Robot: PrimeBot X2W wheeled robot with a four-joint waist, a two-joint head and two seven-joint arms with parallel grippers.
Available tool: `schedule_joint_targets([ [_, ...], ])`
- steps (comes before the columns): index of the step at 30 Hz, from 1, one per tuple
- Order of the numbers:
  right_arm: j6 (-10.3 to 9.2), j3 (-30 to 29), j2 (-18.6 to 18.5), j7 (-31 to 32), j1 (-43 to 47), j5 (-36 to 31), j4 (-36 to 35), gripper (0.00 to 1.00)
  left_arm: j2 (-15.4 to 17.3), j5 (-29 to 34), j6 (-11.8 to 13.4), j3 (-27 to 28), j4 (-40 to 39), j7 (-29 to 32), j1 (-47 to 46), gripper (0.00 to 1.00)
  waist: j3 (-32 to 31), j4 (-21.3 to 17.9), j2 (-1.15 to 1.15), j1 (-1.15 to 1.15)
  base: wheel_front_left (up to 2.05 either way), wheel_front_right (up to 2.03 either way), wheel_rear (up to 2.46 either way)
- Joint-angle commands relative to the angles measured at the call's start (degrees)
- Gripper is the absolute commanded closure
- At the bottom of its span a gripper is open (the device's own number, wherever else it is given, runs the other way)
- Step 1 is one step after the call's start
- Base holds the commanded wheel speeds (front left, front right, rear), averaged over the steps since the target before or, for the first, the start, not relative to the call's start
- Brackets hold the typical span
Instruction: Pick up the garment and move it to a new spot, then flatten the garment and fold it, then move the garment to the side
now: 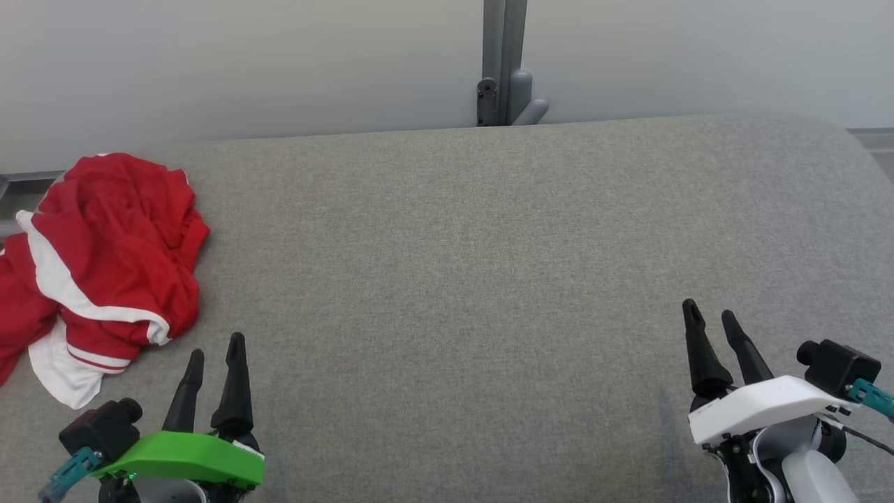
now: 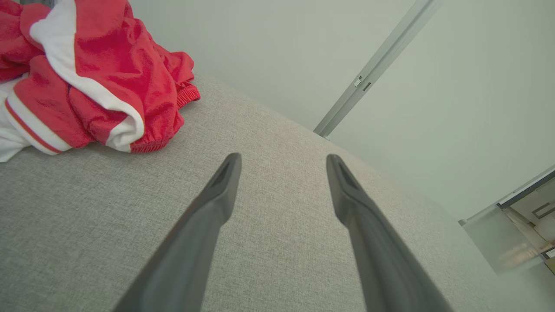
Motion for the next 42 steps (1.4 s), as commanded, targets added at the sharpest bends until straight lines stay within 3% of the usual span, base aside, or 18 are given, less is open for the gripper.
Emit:
schedule_joint_targets([
  [1, 0.02, 0.1, -0.46, -0.62, -0.91, -1.72, -0.42, 0.0, 0.8, 1.97, -0.23, -0.1, -0.58, -0.53, -0.24, 0.0, 0.01, -0.02, 0.0, 0.0, 0.0, 0.0, 0.0],
  [21, 0.02, 0.33, -0.74, -3.64, -0.34, -14.68, -0.39, 0.0, 1.59, 14.63, -0.32, -0.63, -1.28, -3.52, 0.49, 0.0, 0.04, -0.52, 0.0, 0.0, 0.0, 0.0, 0.0],
  [42, 0.03, -2.02, 0.55, -6.57, 1.53, -24.11, 0.22, 0.0, 1.75, 24.55, -0.42, -0.18, 0.67, -6.36, 1.55, 0.0, -0.19, -0.62, 0.0, 0.0, 0.0, 0.0, 0.0],
])
